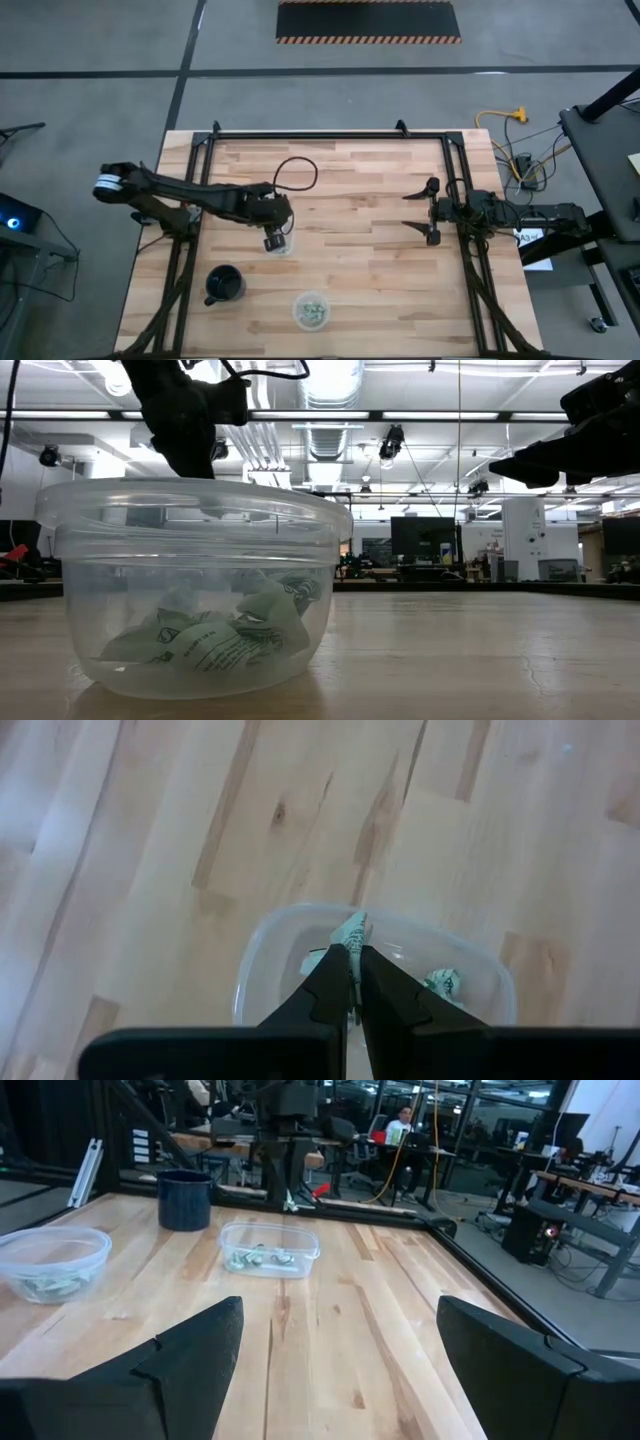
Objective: Pick and place Stevia / Truvia into bins
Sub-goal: Put the stevia packet into the oval transparent container, then return to Home Position
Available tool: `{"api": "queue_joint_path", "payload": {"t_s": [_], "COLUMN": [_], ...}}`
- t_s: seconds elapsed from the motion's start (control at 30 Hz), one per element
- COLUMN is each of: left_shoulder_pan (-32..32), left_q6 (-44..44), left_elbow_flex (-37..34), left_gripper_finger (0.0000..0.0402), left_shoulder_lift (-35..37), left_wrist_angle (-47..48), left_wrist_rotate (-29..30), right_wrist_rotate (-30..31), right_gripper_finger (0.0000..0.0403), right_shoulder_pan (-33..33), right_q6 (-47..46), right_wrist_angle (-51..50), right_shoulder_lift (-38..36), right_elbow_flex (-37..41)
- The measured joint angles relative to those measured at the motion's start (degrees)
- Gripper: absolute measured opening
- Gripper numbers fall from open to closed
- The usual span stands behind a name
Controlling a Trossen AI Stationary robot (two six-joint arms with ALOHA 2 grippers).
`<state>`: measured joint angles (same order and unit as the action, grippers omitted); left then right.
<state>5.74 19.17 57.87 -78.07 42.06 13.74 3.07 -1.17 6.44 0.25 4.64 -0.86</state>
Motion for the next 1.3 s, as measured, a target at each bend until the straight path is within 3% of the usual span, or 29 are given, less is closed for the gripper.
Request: {"api": "queue_joint_path", "payload": {"t_s": [0.27,0.5,1.03,1.3], "left_shoulder_pan": [0.0,-0.2,-0.2,-0.2], "left_q6": [-6.1,-9.3,-9.1,-9.1], "left_elbow_flex": [-0.1,-0.1,0.0,0.0], "left_gripper_finger": [0.0001,0.0031,0.0102,0.0109], "left_shoulder_lift": [-1.9,-2.8,-2.8,-3.0], "left_wrist_angle": [-0.9,-0.9,1.9,-2.4], "left_wrist_rotate": [0.0,0.0,0.0,0.0], "right_wrist_rotate": [0.0,0.0,0.0,0.0], "right_gripper_finger": [0.0324,0.0324,0.0325,0.0325], "right_shoulder_pan": [0.0,0.0,0.0,0.0], "right_q6": [0.0,0.0,0.0,0.0], "right_wrist_angle": [0.0,0.0,0.0,0.0], "right_shoulder_lift": [0.0,0.0,0.0,0.0], "right_elbow_flex": [0.0,0.0,0.0,0.0]}}
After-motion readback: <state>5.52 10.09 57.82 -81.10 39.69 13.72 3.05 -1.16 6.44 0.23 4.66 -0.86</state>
